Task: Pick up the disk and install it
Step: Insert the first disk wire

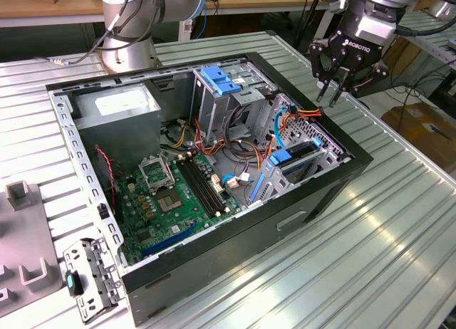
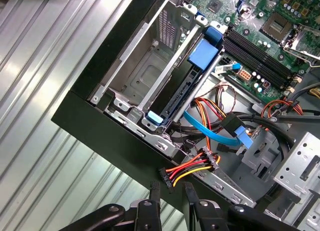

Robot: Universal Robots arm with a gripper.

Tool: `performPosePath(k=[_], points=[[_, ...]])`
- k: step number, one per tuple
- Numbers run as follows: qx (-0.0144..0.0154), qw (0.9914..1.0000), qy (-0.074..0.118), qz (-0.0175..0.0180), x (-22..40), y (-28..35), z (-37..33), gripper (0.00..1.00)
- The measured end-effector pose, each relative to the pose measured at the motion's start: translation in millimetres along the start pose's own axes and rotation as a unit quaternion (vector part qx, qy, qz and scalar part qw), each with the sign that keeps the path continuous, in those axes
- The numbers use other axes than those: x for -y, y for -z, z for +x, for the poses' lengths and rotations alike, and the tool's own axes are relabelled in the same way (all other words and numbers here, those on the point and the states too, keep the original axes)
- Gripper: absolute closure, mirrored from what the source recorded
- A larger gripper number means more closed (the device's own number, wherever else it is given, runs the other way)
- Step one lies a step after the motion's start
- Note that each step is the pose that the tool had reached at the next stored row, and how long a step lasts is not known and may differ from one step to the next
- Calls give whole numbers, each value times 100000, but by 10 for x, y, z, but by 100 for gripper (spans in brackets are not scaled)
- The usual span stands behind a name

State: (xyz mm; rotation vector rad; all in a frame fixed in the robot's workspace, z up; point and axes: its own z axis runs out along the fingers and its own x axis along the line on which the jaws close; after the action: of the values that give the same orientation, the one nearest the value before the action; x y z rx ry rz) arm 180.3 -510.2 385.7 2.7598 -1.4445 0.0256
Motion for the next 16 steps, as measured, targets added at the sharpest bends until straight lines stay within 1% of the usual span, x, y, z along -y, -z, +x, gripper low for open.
performPosePath(k=[3, 5, 7, 9, 10, 12, 14, 15, 16], points=[[0, 100000, 43, 2, 0, 0, 0, 68], [-16, 99995, 995, 27, 0, 0, 0, 68], [-45, 99964, 2666, 71, 0, 0, 0, 68], [-72, 99899, 4499, 121, 0, -1, 0, 68], [-89, 99854, 5399, 143, 0, -2, 0, 68], [-122, 99737, 7246, 191, 0, -3, 0, 68], [-153, 99571, 9249, 245, 0, -4, 0, 68], [-168, 99466, 10312, 276, 0, -4, 0, 68], [-174, 99397, 10958, 295, 0, -5, 0, 68]])
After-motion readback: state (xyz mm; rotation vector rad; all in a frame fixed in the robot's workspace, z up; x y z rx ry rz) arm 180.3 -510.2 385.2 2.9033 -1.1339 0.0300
